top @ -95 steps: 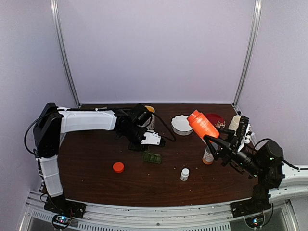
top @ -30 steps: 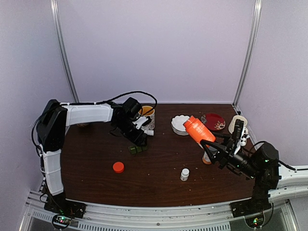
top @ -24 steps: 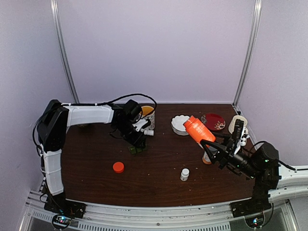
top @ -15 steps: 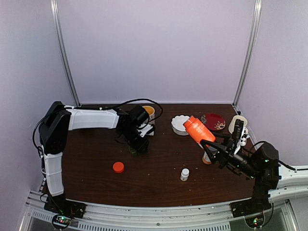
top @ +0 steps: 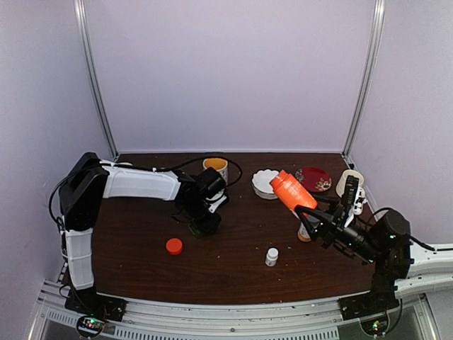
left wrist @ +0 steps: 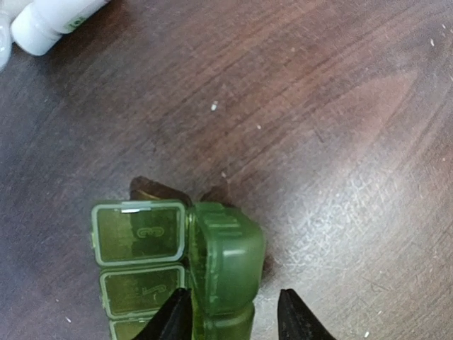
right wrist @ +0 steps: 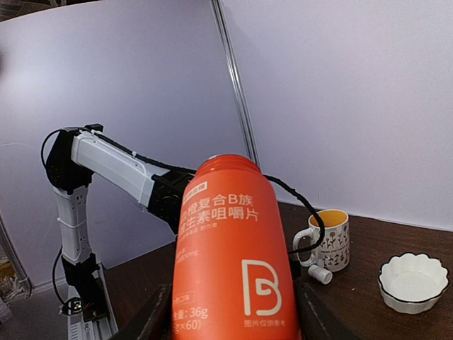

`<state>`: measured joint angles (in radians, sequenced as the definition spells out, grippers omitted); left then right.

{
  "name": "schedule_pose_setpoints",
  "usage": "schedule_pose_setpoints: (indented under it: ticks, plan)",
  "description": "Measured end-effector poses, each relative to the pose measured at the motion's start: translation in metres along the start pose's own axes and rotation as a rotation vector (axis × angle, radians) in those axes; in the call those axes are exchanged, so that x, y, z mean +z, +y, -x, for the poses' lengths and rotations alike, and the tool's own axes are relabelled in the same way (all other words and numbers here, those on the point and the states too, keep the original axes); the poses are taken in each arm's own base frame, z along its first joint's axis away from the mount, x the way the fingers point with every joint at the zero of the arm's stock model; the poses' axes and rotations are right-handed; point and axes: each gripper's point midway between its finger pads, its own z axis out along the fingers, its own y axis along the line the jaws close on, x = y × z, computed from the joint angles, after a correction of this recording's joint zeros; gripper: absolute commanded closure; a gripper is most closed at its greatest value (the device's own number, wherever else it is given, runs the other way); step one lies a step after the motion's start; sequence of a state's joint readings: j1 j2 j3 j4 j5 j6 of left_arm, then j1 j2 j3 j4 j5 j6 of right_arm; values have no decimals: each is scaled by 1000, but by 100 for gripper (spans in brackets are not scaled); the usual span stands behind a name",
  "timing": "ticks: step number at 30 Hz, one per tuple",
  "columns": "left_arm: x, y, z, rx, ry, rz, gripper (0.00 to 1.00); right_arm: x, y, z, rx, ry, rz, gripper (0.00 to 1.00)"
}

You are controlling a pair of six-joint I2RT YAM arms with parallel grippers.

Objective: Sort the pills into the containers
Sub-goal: Pick up the pill container from the center of the board, then place the pill container at the center of the board.

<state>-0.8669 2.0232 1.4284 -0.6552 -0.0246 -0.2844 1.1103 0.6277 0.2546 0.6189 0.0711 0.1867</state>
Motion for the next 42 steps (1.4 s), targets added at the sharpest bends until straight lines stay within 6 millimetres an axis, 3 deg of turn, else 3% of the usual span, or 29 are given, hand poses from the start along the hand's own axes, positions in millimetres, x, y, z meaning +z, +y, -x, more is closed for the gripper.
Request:
schedule_pose_setpoints:
  ticks: [6, 12, 21, 25, 28, 32, 42]
  plan:
    - [-3, -9, 0, -7, -27, 93, 75, 0, -1, 0, 0, 0, -5, 100]
    - [-8, -23, -2, -7, -45, 157, 74, 0, -1, 1, 0, -2, -5, 100]
    - [-31, -17, 18, -18, -80, 282, 74, -2, 0, 5, 3, -15, -2, 100]
    - [-17, -10, 14, -5, -34, 357, 74, -3, 0, 7, 4, -20, -1, 100]
    - [2, -5, 0, 14, 32, 397, 69, -3, 0, 8, 5, -24, -1, 100]
    - [7, -9, -2, 28, 51, 402, 49, -4, 0, 8, 5, -23, -1, 100]
    - [8, -36, 1, 9, 65, 264, 47, -4, -1, 6, 3, -15, -2, 100]
